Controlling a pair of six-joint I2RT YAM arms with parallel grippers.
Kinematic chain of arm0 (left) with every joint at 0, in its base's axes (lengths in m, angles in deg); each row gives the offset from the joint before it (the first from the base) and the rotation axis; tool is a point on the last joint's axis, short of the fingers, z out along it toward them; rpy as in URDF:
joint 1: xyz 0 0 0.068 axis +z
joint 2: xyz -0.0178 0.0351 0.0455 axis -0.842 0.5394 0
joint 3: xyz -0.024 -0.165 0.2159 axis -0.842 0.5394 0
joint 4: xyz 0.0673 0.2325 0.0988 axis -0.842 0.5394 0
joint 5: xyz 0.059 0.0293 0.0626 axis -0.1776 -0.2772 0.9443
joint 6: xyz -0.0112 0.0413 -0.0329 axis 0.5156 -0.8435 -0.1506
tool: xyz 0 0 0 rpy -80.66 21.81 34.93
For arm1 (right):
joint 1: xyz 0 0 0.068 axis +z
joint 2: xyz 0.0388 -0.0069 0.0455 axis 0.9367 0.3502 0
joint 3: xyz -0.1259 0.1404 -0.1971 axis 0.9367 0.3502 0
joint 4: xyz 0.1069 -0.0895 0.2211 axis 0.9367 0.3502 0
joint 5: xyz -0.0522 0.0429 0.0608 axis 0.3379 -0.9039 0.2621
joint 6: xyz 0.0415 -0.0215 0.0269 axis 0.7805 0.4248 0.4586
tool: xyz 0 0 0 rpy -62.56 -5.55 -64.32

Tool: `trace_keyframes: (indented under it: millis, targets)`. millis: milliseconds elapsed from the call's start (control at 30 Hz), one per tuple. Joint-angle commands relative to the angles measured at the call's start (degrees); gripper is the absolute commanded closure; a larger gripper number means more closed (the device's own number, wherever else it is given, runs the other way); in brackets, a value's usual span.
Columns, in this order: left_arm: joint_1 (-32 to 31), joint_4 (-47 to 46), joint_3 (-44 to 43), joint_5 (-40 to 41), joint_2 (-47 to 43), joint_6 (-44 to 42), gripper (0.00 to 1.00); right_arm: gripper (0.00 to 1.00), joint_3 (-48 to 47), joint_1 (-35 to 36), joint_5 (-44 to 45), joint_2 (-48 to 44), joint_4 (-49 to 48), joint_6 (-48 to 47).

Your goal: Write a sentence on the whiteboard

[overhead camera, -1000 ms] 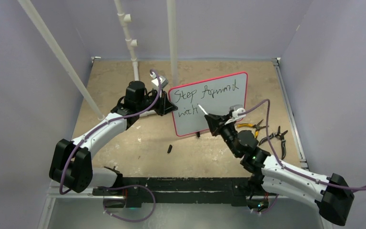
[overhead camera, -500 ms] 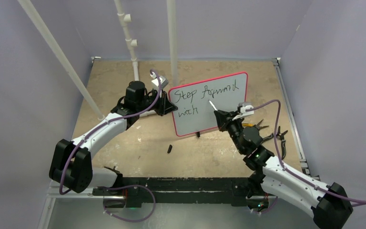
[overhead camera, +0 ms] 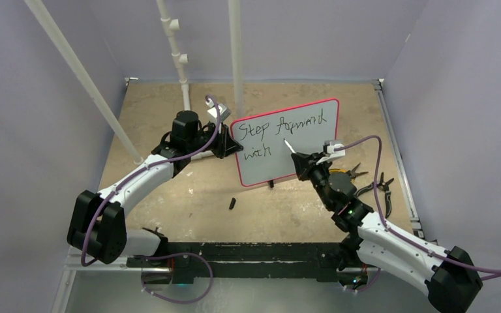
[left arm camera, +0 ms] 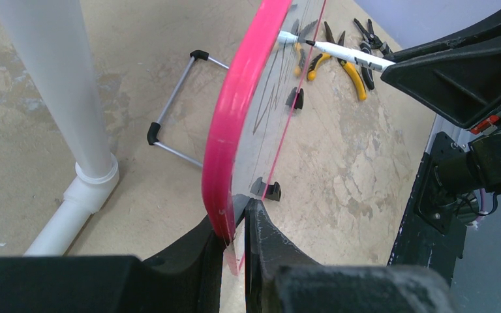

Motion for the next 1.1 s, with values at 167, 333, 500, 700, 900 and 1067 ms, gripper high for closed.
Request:
trace_keyframes:
  millis: [167, 333, 500, 700, 900, 1067]
  targets:
    - [-0.91, 4.74, 0.28, 2.42, 0.45, -0.37, 1.0, 1.0, 1.49, -0.08, -0.02, -0.46, 4.95, 6.98]
    - [-0.91, 4.69, 0.29, 2.43, 0.19, -0.38, 1.0, 1.0, 2.34, -0.05, -1.65, -0.7, 5.58, 8.64]
    - [-0.91, 4.69, 0.31, 2.42, 0.09, -0.38, 1.0, 1.0, 2.38, -0.06, -2.28, -0.86, 6.35, 9.35]
    - [-0.91, 4.76, 0.29, 2.39, 0.0, -0.38, 1.0, 1.0, 2.41, -0.05, -2.59, -0.24, 6.55, 9.68]
    - [-0.91, 4.68, 0.36, 2.49, 0.0, -0.39, 1.0, 1.0, 2.0, -0.05, -1.67, -1.14, 4.01, 8.82]
    - [-0.91, 4.74, 0.38, 2.61, 0.0, -0.48, 1.0, 1.0, 1.67, -0.05, 0.11, -2.57, 2.87, 8.0]
